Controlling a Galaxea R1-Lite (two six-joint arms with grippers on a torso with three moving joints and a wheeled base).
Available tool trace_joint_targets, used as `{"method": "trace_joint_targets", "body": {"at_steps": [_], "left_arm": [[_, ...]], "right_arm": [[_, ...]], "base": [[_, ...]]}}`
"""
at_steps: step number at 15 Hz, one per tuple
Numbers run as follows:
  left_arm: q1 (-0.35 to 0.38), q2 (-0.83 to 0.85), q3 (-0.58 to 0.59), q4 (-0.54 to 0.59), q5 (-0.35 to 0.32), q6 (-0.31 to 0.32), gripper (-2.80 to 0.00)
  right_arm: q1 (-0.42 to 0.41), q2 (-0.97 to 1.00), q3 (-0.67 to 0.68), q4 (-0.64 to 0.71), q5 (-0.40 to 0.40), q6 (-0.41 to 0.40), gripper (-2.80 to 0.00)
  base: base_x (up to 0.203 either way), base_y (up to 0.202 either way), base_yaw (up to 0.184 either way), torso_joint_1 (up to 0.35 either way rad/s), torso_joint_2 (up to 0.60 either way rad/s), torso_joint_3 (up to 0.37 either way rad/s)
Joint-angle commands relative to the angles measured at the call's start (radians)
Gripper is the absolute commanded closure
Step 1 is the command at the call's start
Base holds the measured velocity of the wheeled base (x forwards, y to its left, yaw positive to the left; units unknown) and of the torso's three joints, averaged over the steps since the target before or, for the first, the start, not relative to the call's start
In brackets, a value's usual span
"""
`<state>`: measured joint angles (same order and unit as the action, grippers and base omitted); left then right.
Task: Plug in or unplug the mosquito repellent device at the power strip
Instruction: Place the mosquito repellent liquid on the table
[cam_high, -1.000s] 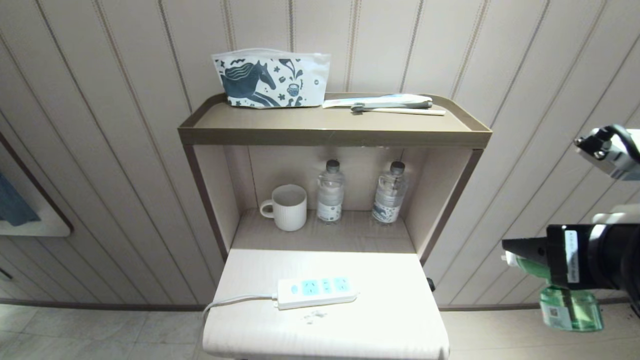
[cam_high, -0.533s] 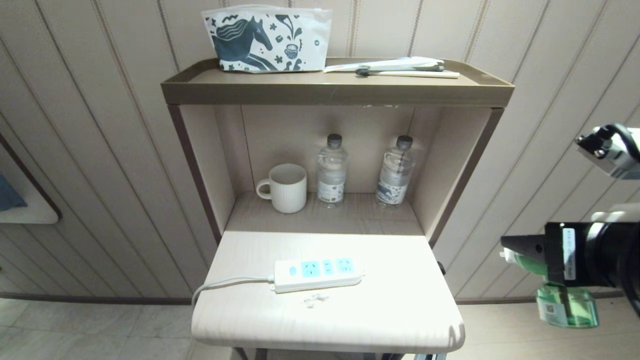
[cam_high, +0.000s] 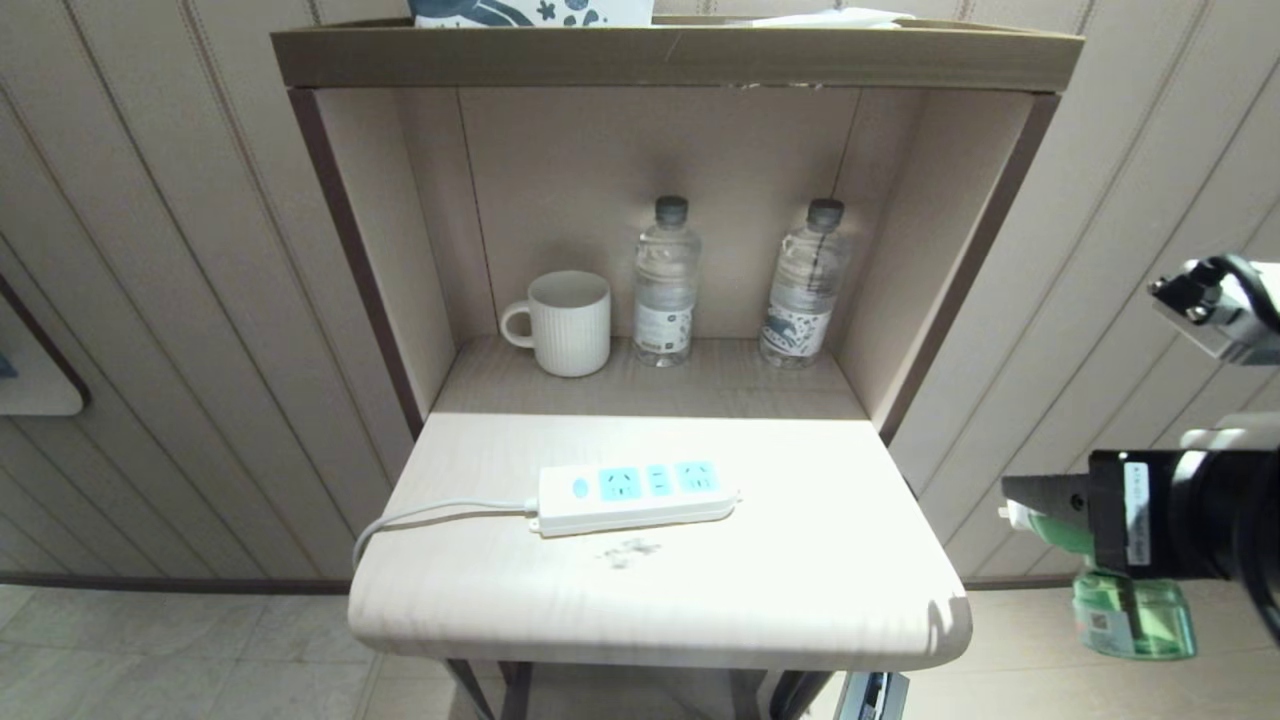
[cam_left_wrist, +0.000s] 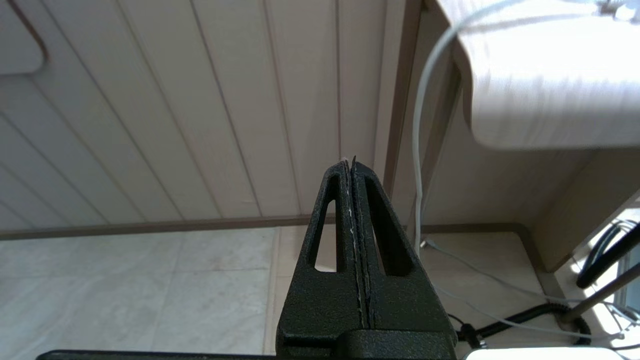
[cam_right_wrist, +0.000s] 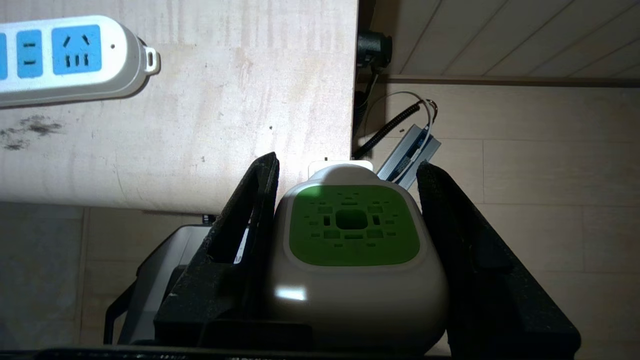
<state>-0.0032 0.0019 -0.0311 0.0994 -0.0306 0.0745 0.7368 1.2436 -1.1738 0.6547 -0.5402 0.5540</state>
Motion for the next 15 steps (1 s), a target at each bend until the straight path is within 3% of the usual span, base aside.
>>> {"method": "trace_joint_targets", "body": {"at_steps": [1,6,8,10,15], "left_arm": [[0.000,0.000,-0.001,0.000,0.000,0.001,0.00],[0.000,0.000,0.000,0.000,0.000,0.001,0.00],[0.000,0.000,0.000,0.000,0.000,0.001,0.00],[0.000,0.000,0.000,0.000,0.000,0.001,0.00],[0.000,0.000,0.000,0.000,0.000,0.001,0.00]], "right_arm": [[0.001,-0.003,0.002,0.003,-0.001,0.003,0.00],[0.010,-0.010,0.016,0.001,0.002,0.004,0.00],[0.012,-0.013,0.048,-0.058,0.002,0.003,0.00],[0.011,-0.020,0.131,-0.240,-0.006,-0.031,0.00],[0.010,0.019,0.329,-0.709,-0.039,-0.208,0.00]], "base": [[0.000,0.000,0.000,-0.188,0.48,0.288],[0.000,0.000,0.000,-0.078,0.20,0.124],[0.000,0.000,0.000,-0.006,0.01,0.007],[0.000,0.000,0.000,0.000,0.00,0.000],[0.000,0.000,0.000,0.000,0.00,0.000]]}}
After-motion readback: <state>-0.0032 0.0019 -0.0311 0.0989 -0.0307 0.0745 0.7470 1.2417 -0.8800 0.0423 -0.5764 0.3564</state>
